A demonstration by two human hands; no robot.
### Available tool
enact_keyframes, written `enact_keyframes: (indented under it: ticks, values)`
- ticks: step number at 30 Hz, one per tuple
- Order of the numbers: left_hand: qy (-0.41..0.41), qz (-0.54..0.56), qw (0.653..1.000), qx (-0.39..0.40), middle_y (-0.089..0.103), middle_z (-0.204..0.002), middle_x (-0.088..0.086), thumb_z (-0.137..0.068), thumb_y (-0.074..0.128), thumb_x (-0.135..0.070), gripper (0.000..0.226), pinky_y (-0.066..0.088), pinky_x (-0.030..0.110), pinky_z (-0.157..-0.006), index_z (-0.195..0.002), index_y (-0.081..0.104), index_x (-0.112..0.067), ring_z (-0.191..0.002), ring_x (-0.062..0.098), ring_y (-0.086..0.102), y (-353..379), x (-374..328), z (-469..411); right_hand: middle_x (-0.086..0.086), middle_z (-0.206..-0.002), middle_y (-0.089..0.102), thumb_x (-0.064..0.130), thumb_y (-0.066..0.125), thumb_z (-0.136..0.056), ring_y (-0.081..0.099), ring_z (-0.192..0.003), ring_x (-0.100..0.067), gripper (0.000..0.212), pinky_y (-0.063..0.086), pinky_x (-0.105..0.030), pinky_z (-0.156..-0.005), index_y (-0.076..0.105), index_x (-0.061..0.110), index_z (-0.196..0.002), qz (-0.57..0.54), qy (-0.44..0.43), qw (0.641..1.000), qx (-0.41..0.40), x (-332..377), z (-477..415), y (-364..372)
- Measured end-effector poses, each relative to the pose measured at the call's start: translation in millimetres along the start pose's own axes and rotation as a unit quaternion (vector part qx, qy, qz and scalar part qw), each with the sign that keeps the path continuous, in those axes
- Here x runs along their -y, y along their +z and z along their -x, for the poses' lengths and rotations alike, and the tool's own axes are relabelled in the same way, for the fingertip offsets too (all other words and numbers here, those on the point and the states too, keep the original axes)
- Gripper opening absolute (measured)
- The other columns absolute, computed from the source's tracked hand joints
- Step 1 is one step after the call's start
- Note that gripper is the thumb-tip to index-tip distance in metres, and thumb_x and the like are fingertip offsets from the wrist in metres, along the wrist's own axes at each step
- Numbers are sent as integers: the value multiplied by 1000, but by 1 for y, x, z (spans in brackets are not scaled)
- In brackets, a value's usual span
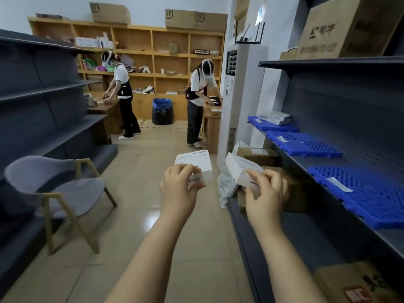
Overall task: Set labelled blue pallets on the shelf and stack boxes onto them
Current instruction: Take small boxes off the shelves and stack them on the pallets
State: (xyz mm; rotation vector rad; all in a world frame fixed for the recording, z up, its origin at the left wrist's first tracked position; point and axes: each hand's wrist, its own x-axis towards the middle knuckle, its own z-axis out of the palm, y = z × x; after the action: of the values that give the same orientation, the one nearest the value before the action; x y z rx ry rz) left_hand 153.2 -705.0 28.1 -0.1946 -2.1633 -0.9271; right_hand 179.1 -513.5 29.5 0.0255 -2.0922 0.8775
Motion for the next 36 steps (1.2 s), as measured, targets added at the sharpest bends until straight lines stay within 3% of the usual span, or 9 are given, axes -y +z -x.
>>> enact_keyframes:
  ticks: [5, 11, 15, 18, 22, 33, 36]
  values:
    - [-15, -43, 999, 17, 64, -101, -7, -69, 84, -19, 30, 31, 32, -74, -94, 68, -22, -98, 23, 52, 66, 31, -48, 0, -113, 47, 1, 70, -74, 38, -111, -21, 45, 41, -49, -98, 68, 25, -111, -24, 23, 998, 45, -53, -67, 62]
    - [-61, -53, 996, 31, 64, -105, -8, -69, 83, -16, 30, 39, 38, -80, -94, 67, -22, -102, 24, 52, 125, 92, -99, 0, -111, 48, 2, 72, -73, 38, -109, -20, 45, 37, -47, -99, 68, 26, -111, -29, 12, 994, 106, -88, -124, 156]
    - [-90, -66, 992, 56, 64, -108, -9, -72, 82, -17, 29, 37, 36, -81, -98, 68, -22, -103, 23, 50, 163, 137, -130, 0, -110, 49, 3, 73, -72, 37, -110, -19, 44, 39, -52, -97, 69, 24, -111, -30, 6, 991, 129, -112, -147, 215]
    - [-93, -68, 989, 89, 63, -111, -10, -76, 80, -19, 28, 28, 30, -78, -101, 68, -23, -104, 21, 50, 197, 174, -163, -2, -111, 50, 2, 73, -72, 36, -111, -18, 44, 37, -52, -98, 70, 22, -110, -16, 6, 992, 125, -129, -172, 258]
    - [-79, -40, 990, 111, 63, -110, -11, -76, 80, -19, 28, 32, 33, -79, -100, 68, -24, -105, 19, 49, 248, 220, -223, 1, -113, 49, 7, 72, -76, 36, -113, -19, 41, 28, -39, -101, 68, 26, -113, 38, 13, 992, 121, -152, -218, 319]
    - [-26, 89, 982, 165, 51, -97, -23, -71, 83, -20, 32, 50, 46, -84, -97, 66, -29, -103, 21, 55, 398, 301, -416, 4, -112, 46, 4, 69, -78, 32, -111, -13, 48, 34, -44, -103, 65, 30, -117, 101, 54, 991, 69, -197, -368, 446]
    - [4, 127, 975, 182, 57, -98, -17, -71, 83, -18, 33, 52, 47, -81, -96, 65, -30, -102, 20, 52, 442, 299, -448, 2, -111, 48, -1, 71, -75, 33, -109, -11, 49, 38, -47, -99, 67, 27, -115, 133, 61, 989, 32, -217, -393, 455]
